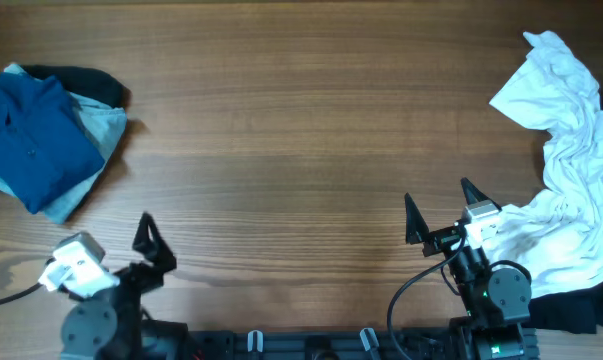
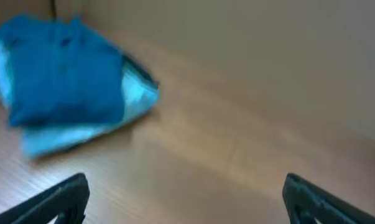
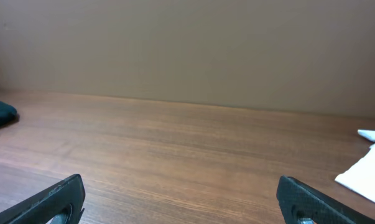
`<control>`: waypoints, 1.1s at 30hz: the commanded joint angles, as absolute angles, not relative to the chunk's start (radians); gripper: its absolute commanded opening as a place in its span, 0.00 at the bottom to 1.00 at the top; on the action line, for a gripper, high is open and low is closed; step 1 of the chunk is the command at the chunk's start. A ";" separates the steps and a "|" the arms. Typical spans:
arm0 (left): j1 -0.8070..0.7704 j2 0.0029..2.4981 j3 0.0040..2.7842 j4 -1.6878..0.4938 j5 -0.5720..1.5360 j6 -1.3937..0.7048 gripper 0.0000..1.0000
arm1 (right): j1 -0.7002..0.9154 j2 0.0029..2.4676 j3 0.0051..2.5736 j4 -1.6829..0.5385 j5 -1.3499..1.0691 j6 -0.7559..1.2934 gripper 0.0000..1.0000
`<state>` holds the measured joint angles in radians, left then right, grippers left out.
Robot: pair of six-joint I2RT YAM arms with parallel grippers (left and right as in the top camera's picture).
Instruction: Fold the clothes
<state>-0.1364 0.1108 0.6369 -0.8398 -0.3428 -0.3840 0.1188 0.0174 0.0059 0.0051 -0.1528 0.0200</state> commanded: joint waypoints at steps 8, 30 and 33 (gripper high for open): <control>-0.091 0.003 0.151 -0.099 -0.130 -0.035 1.00 | 0.126 0.005 0.005 0.010 -0.142 0.002 1.00; -0.049 0.003 0.006 -0.064 -0.101 -0.004 1.00 | 0.126 0.007 0.005 0.010 -0.142 0.002 1.00; -0.050 0.003 0.006 -0.064 -0.101 -0.004 1.00 | 0.126 0.007 0.005 0.010 -0.142 0.002 1.00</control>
